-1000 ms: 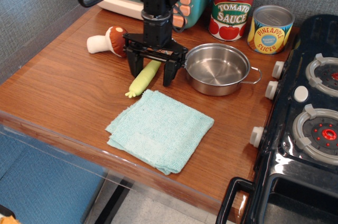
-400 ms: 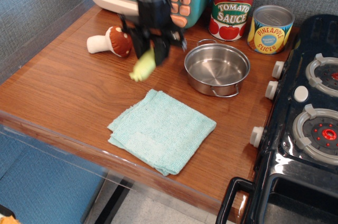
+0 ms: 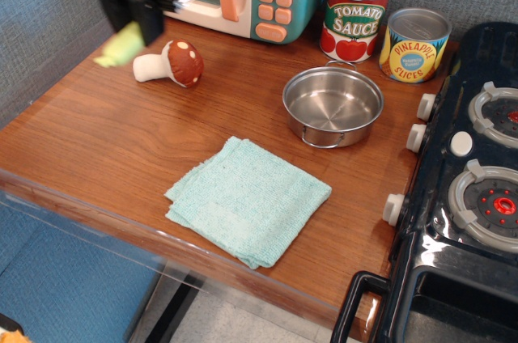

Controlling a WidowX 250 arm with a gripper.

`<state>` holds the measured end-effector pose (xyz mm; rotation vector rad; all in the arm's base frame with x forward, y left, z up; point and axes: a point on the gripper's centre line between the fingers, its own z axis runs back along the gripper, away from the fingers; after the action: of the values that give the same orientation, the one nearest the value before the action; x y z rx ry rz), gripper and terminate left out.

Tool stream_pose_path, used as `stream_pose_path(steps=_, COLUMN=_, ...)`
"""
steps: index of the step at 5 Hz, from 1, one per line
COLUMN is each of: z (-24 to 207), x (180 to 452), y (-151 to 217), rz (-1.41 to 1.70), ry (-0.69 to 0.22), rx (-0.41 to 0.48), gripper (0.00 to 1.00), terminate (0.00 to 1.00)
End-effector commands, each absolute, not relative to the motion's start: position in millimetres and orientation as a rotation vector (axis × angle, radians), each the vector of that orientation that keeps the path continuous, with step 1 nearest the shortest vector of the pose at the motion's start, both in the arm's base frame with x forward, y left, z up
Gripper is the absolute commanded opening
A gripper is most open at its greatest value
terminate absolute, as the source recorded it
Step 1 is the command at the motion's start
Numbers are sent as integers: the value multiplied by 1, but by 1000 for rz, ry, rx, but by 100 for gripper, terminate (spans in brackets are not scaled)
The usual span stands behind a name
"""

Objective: Move the yellow spoon to the other side of the mushroom, along the edge of the space.

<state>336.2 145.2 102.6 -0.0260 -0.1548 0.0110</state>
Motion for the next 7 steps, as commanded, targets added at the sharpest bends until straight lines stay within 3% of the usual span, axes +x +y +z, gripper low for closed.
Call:
stream_pose_path(steps=1, z=101, x=329, y=214, rz=17, ry=-120, rx=124, gripper=0, terminate=0)
stream_pose_path(steps=3, z=64, x=335, y=216, rz=-101, ry=-75, rx=152, gripper=0, terminate=0)
stream_pose_path(steps=5, z=23, x=343, y=228, rz=-118, ry=56, rx=144, gripper=0, terminate=0)
stream_pose_path(steps=6, z=28, x=340, y=224, rz=-141, ry=40, rx=131, gripper=100, terminate=0)
stream_pose_path(steps=7, z=58, x=332, y=218, rz=-164, ry=-68, rx=127, gripper=100, terminate=0)
